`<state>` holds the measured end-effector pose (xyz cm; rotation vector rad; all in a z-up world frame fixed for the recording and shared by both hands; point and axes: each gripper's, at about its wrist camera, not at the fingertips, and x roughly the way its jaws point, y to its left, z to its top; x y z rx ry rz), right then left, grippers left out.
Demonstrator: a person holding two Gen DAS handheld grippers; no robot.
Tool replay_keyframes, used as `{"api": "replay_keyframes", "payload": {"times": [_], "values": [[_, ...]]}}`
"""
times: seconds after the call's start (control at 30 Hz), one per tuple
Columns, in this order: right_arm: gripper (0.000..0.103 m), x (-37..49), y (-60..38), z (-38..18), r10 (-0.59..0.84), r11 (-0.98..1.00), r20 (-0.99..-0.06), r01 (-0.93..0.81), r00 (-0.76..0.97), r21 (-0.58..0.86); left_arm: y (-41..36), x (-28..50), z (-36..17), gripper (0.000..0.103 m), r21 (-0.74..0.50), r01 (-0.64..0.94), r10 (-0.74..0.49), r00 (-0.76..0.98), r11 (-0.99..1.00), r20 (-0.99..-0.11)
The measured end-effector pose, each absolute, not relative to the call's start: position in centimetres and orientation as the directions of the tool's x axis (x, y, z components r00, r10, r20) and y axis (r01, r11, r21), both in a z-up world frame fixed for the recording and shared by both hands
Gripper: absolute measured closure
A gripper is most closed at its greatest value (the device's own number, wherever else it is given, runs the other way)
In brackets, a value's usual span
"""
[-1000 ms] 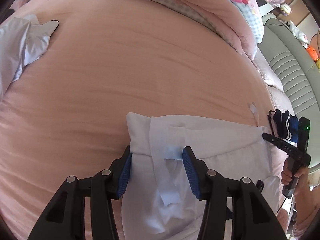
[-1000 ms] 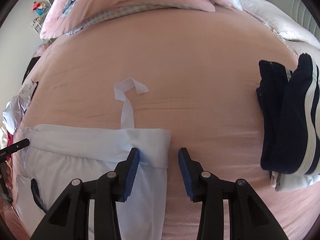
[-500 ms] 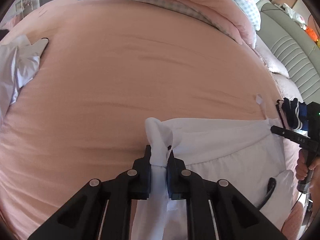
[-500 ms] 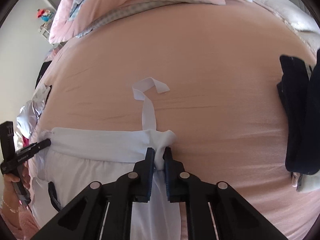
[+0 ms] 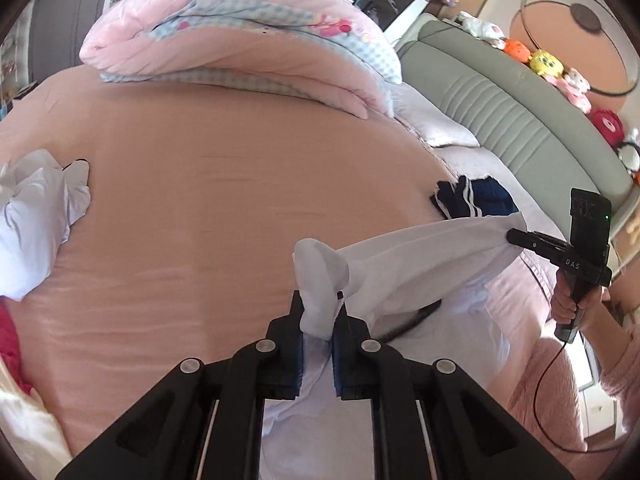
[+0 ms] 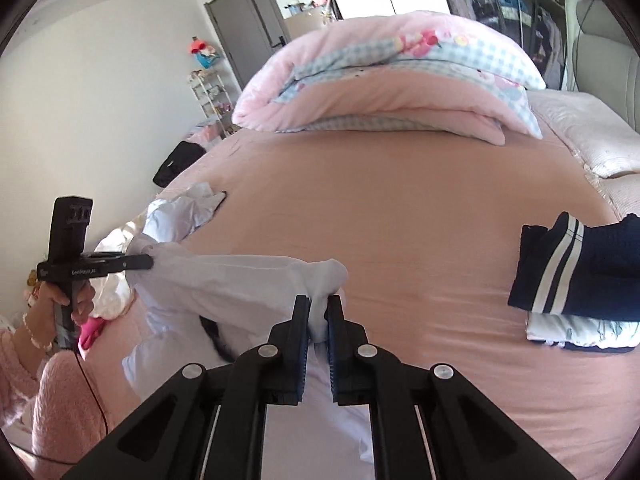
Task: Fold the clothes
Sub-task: 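Lift the collar edge with both grippers and fold it over the shirt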
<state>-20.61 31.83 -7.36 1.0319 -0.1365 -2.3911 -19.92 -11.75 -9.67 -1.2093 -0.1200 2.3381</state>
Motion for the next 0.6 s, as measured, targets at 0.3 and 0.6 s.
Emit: {"api": "replay_keyframes", "payload": {"times": [0.3, 0.6], "values": [[0.093, -12.3, 31.6, -13.2, -0.446, -0.85, -0.807, 0.467, -0.388, 0.245, -9.9, -14.6, -15.2, 0.086, -0.223, -0.438, 0.369, -0.282, -0.871, -0.886], [0.074, -11.5, 34.0, -11.9, -0.431, -0.872, -0.822, 0.406, -0.373, 0.273, -13.2, -11.4, -11.6, 0.072, -0.33, -0.344, 0.458, -0.419, -0.879, -0.784]]}}
